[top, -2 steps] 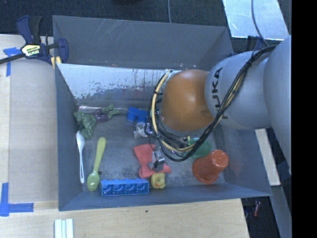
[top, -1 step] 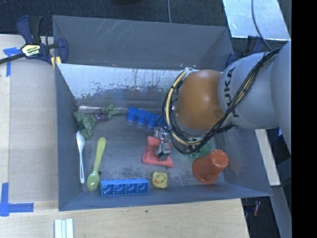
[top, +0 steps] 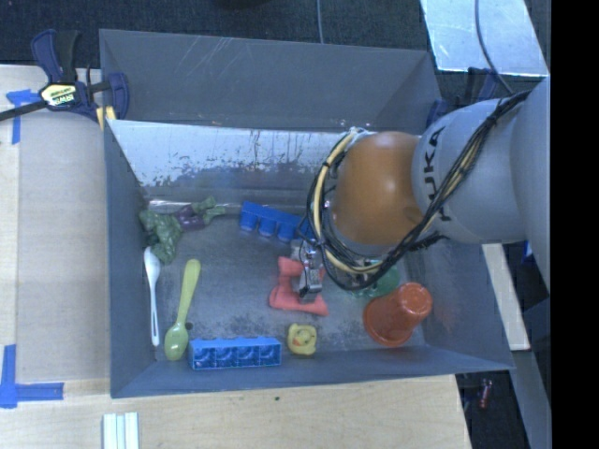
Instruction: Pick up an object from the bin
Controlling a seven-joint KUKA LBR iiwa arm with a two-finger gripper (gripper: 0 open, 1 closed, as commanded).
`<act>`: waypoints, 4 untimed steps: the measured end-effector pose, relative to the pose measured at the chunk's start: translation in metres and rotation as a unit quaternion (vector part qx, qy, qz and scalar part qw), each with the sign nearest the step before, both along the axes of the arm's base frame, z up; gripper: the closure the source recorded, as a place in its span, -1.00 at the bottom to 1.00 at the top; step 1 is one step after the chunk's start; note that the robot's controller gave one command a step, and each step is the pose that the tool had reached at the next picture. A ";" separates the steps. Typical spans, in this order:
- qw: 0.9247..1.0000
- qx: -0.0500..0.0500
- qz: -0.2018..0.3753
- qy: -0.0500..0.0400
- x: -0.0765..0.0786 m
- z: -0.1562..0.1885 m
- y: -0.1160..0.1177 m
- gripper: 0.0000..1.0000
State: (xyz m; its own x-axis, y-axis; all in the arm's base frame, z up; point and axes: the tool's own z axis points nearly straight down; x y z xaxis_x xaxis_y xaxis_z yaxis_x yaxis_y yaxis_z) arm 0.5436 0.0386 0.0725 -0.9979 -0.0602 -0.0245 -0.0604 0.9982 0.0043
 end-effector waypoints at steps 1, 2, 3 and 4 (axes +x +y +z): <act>1.000 0.000 0.007 0.003 0.009 0.054 0.000 1.00; 1.000 -0.001 0.031 0.004 0.006 0.138 -0.020 1.00; 0.996 -0.003 0.092 -0.004 0.034 0.103 -0.006 1.00; 0.997 -0.003 0.076 -0.006 0.006 0.026 -0.013 1.00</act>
Offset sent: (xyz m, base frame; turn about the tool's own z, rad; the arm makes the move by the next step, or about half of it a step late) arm 0.0043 -0.0270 0.1580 -0.0756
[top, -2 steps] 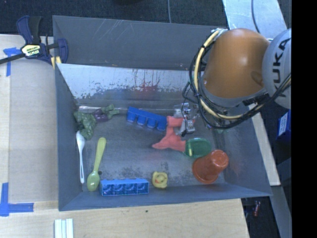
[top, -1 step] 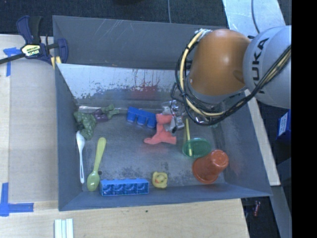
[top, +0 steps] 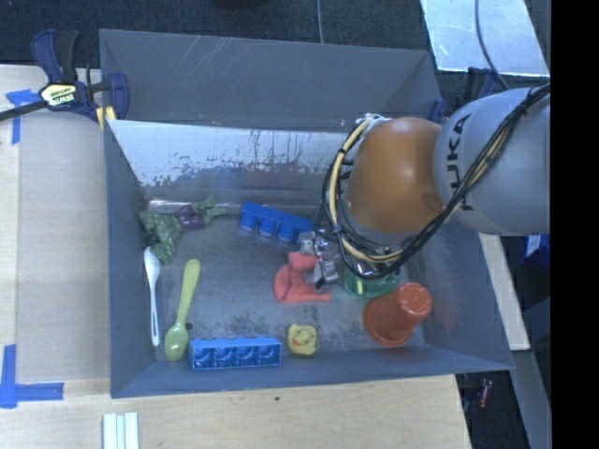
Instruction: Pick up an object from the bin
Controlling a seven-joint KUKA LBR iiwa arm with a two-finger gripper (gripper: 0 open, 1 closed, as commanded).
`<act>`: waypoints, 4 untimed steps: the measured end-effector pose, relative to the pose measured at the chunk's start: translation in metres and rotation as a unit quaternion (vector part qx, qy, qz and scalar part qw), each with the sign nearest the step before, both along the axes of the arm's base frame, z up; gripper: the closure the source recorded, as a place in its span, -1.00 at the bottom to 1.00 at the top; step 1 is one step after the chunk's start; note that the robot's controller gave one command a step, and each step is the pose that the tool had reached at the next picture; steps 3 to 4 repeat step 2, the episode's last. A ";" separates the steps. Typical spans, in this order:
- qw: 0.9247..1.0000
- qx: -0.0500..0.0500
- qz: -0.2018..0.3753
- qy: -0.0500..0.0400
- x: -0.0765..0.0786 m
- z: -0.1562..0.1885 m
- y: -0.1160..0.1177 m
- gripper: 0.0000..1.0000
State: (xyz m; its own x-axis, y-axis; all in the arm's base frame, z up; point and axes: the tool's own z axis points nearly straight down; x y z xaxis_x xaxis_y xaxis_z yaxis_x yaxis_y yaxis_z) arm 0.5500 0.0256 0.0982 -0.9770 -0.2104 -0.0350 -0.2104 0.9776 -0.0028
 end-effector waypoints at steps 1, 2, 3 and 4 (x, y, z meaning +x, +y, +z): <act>1.000 0.000 0.015 0.004 0.000 0.039 0.002 1.00; 0.999 0.001 -0.044 0.005 0.013 0.130 -0.017 1.00; 0.999 0.001 -0.044 0.005 0.013 0.130 -0.017 1.00; 0.999 0.001 -0.044 0.005 0.013 0.130 -0.017 1.00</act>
Offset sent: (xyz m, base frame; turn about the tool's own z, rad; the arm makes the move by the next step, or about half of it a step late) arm 0.0146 -0.0203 0.1357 0.0923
